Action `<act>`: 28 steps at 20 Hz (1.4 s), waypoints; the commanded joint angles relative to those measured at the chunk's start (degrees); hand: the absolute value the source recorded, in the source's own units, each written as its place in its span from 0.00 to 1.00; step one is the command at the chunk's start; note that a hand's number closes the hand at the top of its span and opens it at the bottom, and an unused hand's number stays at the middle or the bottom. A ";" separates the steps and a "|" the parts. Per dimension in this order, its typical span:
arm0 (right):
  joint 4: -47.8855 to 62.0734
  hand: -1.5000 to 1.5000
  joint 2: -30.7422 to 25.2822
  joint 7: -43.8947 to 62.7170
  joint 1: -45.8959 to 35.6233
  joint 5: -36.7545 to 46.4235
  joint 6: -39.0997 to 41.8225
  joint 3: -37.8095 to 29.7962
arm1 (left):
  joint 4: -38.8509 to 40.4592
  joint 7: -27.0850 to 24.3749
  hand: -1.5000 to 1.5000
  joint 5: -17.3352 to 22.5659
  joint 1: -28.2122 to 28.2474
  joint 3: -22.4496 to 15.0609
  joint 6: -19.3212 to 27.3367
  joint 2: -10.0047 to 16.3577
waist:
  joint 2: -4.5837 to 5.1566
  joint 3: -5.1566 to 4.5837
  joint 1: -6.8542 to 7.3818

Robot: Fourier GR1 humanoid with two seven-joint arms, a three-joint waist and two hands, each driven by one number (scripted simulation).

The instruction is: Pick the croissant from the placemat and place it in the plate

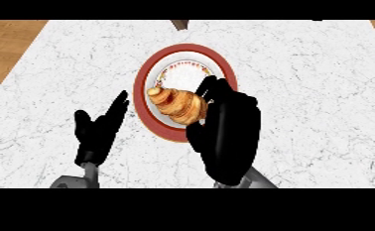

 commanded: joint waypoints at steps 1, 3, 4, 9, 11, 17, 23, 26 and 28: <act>1.02 1.00 0.48 13.24 -2.79 3.22 -10.48 0.17 | 1.19 0.83 0.50 -0.31 0.26 -0.82 -0.01 -0.50 | 0.43 -0.05 -0.08; 2.62 1.00 0.48 14.67 -3.77 5.85 -11.26 -0.96 | 0.95 1.12 0.50 -0.40 -0.31 -0.45 0.36 -0.42 | 0.47 -0.09 -0.50; 4.15 1.00 0.48 14.91 -3.88 6.62 -11.50 -1.03 | 1.89 1.19 0.50 0.07 0.39 -0.49 -0.19 -0.48 | 0.90 -0.17 -0.28; 8.77 1.00 0.47 18.39 -5.52 13.49 -13.57 -3.62 | 1.32 0.73 0.50 -0.26 0.59 -0.11 0.41 -0.48 | 0.77 -0.12 -1.47; 9.22 1.00 0.47 19.86 -6.23 15.02 -14.86 -3.82 | 1.09 0.81 0.50 0.29 0.85 0.34 -0.17 0.00 | 0.72 -0.10 -1.23; 16.01 1.00 0.47 20.52 -5.41 16.23 -20.85 -6.89 | 1.09 -0.24 0.50 -1.00 1.99 -0.97 1.28 -1.75 | 1.15 -0.01 -1.78; 21.62 1.00 0.47 19.24 -6.98 15.57 -26.66 -11.27 | 1.40 -0.73 0.50 -1.60 1.69 -0.66 2.29 -2.33 | 1.17 -0.01 -2.59; 23.02 1.00 0.47 19.00 -4.76 8.26 -24.80 -16.41 | 0.70 0.27 0.50 -0.15 0.33 0.97 0.58 -0.44 | 1.59 0.08 -2.64; 28.47 0.00 0.47 16.92 -4.43 2.92 -21.92 -17.89 | -0.43 0.40 0.50 -0.50 1.94 -0.11 0.69 -0.91 | 1.57 0.04 -1.71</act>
